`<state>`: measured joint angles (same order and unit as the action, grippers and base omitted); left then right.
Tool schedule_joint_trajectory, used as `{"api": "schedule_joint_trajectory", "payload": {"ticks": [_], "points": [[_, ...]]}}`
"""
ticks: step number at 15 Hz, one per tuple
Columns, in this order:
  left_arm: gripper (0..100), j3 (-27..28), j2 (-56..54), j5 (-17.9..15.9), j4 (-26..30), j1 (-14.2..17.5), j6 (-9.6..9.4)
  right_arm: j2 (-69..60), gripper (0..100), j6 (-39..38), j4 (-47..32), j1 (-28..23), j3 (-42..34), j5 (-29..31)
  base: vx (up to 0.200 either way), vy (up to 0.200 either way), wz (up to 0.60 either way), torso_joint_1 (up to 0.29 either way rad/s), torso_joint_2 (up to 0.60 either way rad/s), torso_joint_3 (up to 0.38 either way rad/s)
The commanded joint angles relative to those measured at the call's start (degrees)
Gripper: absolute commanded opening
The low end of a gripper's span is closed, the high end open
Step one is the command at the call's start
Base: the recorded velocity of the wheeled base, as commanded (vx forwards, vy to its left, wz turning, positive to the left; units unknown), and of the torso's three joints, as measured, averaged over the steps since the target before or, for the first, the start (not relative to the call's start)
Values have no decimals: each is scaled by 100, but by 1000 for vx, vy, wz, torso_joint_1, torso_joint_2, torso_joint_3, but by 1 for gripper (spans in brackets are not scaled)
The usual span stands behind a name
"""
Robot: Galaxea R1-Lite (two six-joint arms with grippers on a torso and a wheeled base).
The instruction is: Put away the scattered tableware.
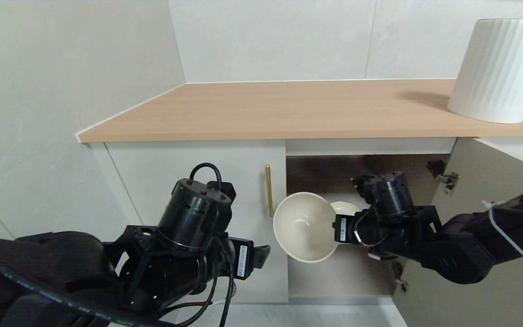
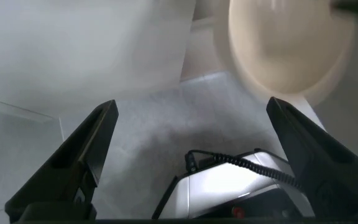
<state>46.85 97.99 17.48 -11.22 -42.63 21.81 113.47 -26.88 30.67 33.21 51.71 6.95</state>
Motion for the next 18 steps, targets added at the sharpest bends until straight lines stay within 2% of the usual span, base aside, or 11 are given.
{"api": "schedule_joint_trajectory", "payload": {"ticks": [1,5,11,18], "points": [[100,9,-52,1,-12,53,-1,694,0,16,730,-455,-355,123,0,0,0,0,0,0],[100,9,-96,1,-21,53,-1,1037,0,-28,730,-1027,58,131,0,0,0,0,0,0],[100,9,-87,1,-21,53,-1,1230,0,-291,554,-1396,542,140,0,0,0,0,0,0],[100,9,-96,1,-74,53,8,2048,0,-291,264,-1835,1500,518,0,0,0,0,0,0]]}}
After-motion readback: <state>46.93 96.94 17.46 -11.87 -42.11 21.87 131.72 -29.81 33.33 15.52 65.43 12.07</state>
